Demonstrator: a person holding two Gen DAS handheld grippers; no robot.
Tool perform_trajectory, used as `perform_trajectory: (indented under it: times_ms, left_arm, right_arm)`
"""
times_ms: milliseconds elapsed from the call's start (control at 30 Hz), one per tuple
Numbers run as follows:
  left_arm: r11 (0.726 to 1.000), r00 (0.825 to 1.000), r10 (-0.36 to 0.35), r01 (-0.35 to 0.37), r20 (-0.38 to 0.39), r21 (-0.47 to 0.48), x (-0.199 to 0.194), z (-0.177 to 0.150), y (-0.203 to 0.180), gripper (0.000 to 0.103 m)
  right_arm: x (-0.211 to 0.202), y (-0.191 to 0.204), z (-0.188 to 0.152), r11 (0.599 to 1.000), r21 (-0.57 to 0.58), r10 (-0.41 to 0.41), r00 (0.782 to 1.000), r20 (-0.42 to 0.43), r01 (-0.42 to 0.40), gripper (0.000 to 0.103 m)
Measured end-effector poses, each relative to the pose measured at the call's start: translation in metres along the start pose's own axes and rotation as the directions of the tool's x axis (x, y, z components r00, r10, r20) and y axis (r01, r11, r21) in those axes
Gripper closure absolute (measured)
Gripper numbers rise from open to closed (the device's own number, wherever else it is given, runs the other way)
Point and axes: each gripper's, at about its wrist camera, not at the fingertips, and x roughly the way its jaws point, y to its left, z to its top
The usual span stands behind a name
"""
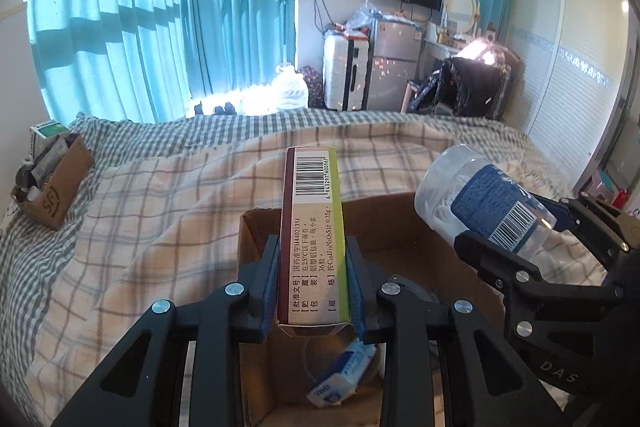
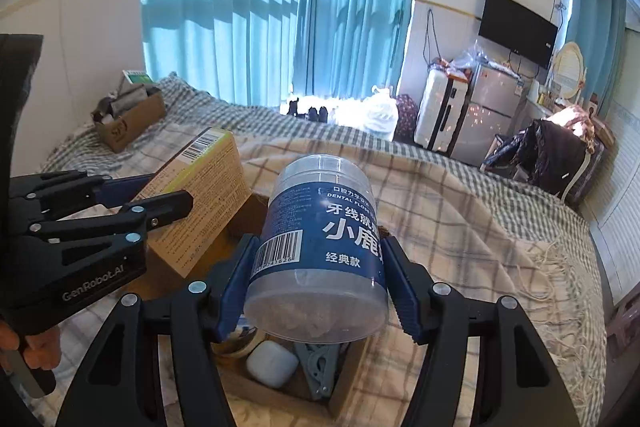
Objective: Organize objects
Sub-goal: 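Lower capsule box and floss jar into the box and open both tools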
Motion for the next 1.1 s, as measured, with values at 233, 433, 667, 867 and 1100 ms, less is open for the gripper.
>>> perform_trajectory:
  times_ms: [233, 433, 667, 867, 1100]
  left_arm:
    - [0.999, 0.998, -0.043, 0.042, -0.047, -0.012, 0.037, -0.018, 0.003, 0.073]
    - [0.998, 0.996, -0.045, 0.042, -0.078, -0.036, 0.039, -0.029, 0.003, 0.06]
    - [1.0, 1.0, 0.002, -0.002, 0.005, -0.028, -0.021, -0.017, 0.007, 0.011]
    - [0.996, 0.997, 0.035, -0.03, 0.064, -0.083, -0.076, -0.012, 0.02, 0.0]
    - [0.99, 0.995, 0.066, -0.055, 0.079, -0.133, -0.109, -0.044, 0.038, 0.0]
  right_arm:
    - [0.038, -0.01, -0.023, 1.0, 0.019, 0.011, 0.998, -0.066, -0.01, 0.041]
    - [0.023, -0.011, -0.017, 0.999, 0.046, 0.013, 0.999, -0.033, -0.012, 0.027]
    - [-0.039, -0.02, -0.004, 0.996, 0.09, -0.006, 0.999, 0.036, 0.003, 0.016]
    - [-0.102, -0.022, -0.001, 0.996, 0.062, -0.072, 0.994, 0.082, 0.067, 0.0]
    - [-0.151, -0.018, -0.024, 0.995, 0.03, -0.098, 0.991, 0.091, 0.095, 0.0]
